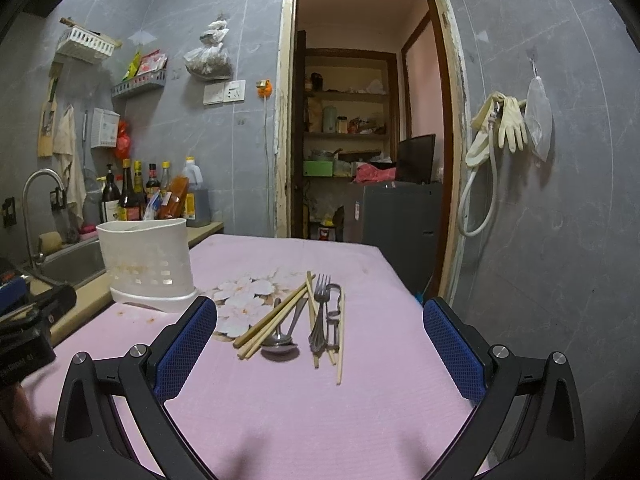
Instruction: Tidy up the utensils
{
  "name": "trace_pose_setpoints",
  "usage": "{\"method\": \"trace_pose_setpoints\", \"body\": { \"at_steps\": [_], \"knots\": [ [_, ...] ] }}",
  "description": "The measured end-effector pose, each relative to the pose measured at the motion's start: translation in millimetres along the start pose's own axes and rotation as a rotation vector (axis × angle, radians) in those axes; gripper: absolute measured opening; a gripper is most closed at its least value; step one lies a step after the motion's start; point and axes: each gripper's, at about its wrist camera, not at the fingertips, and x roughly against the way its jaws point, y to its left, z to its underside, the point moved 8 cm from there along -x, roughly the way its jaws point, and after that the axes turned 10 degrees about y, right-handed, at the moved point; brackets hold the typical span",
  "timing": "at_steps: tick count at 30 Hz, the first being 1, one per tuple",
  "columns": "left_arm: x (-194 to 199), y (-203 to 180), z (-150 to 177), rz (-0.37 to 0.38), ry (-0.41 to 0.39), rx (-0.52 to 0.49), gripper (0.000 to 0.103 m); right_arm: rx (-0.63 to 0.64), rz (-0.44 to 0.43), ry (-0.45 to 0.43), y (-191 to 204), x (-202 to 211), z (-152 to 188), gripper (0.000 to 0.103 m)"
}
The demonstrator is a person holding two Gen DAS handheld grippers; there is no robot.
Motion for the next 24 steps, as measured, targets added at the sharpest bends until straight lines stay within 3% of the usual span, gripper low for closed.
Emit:
{"method": "trace_pose_setpoints", "body": {
  "at_steps": [14,19,24],
  "knots": [
    [-16.4,-33.1,-57.1,0.039,-0.095,-0.055,0.101,0.047,0.054,-0.119,-20.9,-7.8,-45.6,0.103],
    [-38.0,-55.2,-73.0,0.115,-0.065,-0.098,0.101,0.043,-0.015,-0.132,-31.0,-24.4,-69.0,0.103],
    [-69.5,-80.8,-81.9,0.199,0.008,-0.149,0.101,0.048,-0.059,-0.05,-44.2,-64.7,-76.8,0.103]
  ]
}}
